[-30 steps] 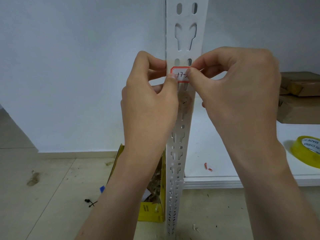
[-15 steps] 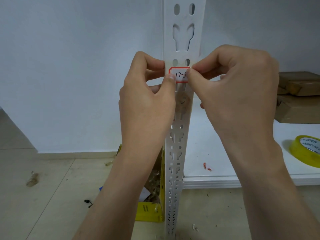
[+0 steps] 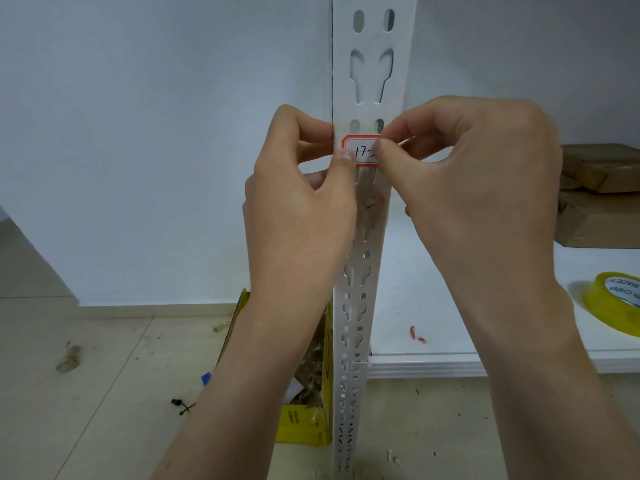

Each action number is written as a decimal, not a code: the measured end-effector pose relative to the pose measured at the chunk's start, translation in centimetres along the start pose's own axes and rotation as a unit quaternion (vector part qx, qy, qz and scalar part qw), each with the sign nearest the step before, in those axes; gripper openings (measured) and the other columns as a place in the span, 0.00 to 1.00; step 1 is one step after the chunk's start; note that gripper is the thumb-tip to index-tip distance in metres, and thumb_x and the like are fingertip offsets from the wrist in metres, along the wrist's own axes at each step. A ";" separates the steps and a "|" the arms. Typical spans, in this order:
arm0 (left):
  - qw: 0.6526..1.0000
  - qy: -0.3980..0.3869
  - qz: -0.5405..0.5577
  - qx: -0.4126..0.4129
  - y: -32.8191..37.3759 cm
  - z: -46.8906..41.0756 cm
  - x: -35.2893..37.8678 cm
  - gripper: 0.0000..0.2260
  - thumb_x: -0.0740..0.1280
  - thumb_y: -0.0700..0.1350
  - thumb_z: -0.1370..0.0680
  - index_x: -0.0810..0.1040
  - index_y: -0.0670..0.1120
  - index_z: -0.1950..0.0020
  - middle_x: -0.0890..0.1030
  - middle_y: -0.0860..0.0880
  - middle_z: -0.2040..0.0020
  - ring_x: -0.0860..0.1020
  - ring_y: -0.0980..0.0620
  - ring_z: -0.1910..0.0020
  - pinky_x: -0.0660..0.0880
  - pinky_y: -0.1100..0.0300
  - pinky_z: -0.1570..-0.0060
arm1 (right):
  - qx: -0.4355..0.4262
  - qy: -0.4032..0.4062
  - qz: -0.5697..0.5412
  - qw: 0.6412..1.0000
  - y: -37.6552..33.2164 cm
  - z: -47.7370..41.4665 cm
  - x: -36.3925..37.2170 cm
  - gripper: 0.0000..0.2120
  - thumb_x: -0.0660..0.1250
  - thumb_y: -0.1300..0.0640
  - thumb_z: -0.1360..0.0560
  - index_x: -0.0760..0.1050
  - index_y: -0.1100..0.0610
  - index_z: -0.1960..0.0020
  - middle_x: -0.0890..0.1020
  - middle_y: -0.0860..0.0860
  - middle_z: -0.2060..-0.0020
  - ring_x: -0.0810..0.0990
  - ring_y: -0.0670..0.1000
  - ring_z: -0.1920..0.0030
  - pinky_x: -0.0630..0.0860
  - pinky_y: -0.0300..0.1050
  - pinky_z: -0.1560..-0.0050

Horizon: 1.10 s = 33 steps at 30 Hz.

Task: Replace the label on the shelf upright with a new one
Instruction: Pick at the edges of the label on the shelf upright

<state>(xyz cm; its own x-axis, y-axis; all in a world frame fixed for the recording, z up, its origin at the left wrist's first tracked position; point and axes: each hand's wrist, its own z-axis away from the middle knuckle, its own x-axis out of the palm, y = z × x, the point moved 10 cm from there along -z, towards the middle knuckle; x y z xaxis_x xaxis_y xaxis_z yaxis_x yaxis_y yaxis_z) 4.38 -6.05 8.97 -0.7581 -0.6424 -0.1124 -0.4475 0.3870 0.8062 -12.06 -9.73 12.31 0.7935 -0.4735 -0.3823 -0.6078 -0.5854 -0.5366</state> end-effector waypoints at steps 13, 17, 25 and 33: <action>1.000 -0.005 -0.008 0.005 0.1 -0.1 -0.1 0.09 0.70 0.46 0.18 0.71 0.56 0.52 0.85 0.58 0.47 0.86 0.62 0.56 0.84 0.57 0.54 | 0.006 0.021 -0.038 0.999 0.4 0.2 -0.6 0.02 0.74 0.47 0.26 0.85 0.43 0.56 0.85 0.42 0.62 0.85 0.53 0.61 0.83 0.54 0.60; 1.000 -0.002 -0.016 0.009 0.1 0.0 0.0 0.08 0.70 0.46 0.18 0.72 0.55 0.51 0.85 0.58 0.47 0.85 0.63 0.55 0.84 0.56 0.53 | 0.013 0.020 -0.023 0.999 0.5 0.2 -0.4 0.03 0.73 0.45 0.26 0.85 0.42 0.56 0.86 0.42 0.62 0.84 0.55 0.60 0.83 0.55 0.58; 1.000 0.001 -0.013 0.012 0.1 0.0 0.0 0.07 0.70 0.46 0.18 0.73 0.53 0.50 0.85 0.58 0.47 0.85 0.64 0.54 0.84 0.58 0.54 | 0.024 0.008 -0.019 0.999 0.3 0.1 -0.3 0.04 0.72 0.45 0.26 0.82 0.40 0.60 0.84 0.42 0.66 0.84 0.55 0.59 0.83 0.53 0.57; 1.000 -0.003 -0.009 0.006 0.1 0.0 0.0 0.08 0.71 0.47 0.18 0.72 0.55 0.51 0.85 0.58 0.47 0.85 0.64 0.56 0.84 0.54 0.53 | -0.005 0.008 -0.029 1.000 0.0 0.1 -0.5 0.04 0.72 0.48 0.25 0.81 0.43 0.59 0.84 0.40 0.64 0.83 0.48 0.64 0.83 0.53 0.58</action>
<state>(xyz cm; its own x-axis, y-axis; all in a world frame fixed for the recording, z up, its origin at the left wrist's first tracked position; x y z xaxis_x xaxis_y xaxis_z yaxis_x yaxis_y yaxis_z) 4.36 -6.04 9.05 -0.7522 -0.6459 -0.1307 -0.4675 0.3833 0.7965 -12.50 -9.40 12.41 0.8273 -0.4486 -0.3381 -0.5605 -0.6193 -0.5498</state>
